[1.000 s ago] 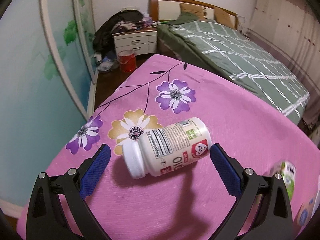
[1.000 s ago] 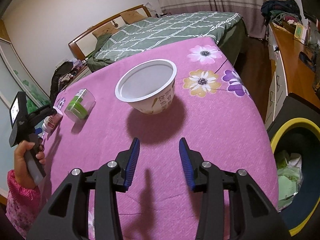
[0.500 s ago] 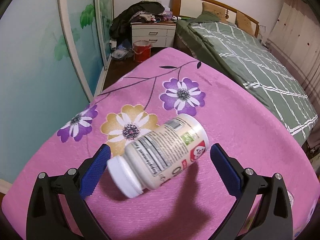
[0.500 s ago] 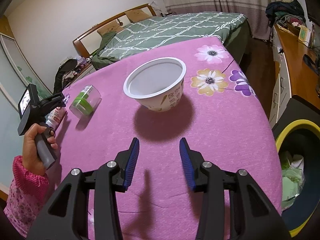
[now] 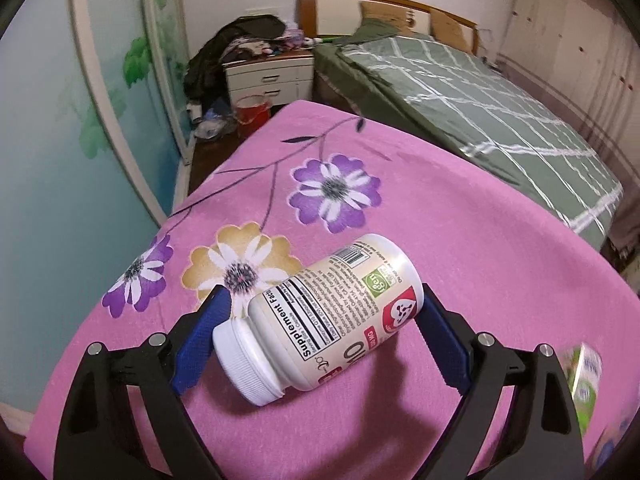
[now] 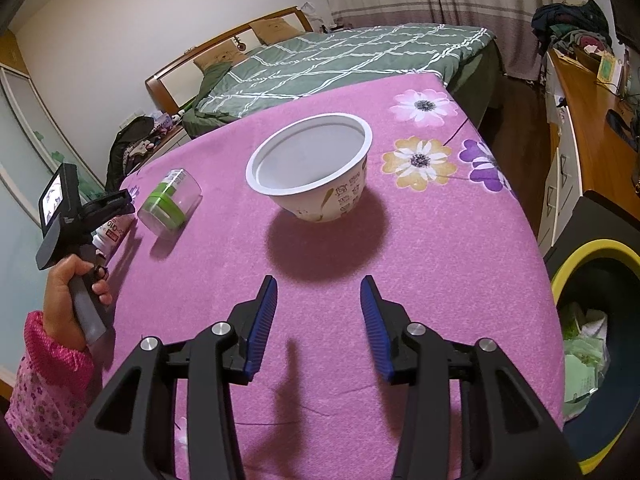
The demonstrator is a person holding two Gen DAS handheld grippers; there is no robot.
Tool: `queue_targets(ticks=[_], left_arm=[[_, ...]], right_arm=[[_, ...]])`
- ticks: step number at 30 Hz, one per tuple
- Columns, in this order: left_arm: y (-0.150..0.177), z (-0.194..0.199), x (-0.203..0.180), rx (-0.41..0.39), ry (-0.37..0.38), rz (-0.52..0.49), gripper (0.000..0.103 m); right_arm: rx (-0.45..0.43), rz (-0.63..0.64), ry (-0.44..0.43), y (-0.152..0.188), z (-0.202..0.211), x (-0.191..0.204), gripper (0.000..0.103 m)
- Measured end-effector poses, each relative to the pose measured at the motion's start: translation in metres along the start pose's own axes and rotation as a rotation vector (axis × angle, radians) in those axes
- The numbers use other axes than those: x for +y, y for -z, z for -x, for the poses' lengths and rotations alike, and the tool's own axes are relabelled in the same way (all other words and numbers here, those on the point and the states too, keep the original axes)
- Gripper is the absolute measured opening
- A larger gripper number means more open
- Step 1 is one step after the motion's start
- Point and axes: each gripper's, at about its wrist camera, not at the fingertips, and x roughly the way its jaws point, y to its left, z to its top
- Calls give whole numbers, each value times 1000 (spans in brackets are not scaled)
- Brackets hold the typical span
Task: Collect trash
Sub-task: 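Carry the white bottle over the yellow bin and open the left gripper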
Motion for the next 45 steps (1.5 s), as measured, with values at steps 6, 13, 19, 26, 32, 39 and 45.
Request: queue_targets(ticks=[6,13,19,26,32,39,45], left_arm=[[24,41,1,-42,77,-107,90],[61,114,-1,-141,167,-243,90],[96,168,-13,-183,263,-315,90],[148,221,-71,-175,421,-465,90],[202,261,-150,-148,562,-613,90],[267,302,-244,-121,685,-778,90],[310,307,-305,-38,739,-859,90]], right_arm=[[-26,-5,3,0,10,-1,42],[-77,4,41,15,53,-10,42],[-116,-20,72,36,98,-33,42],[-147,-65,178,68,148,-74,42],[-174,-139,286,93,183,-117,42],[-189,-230,355,120,210,-160,42],[-185,-276,387,134,221,-185,42]])
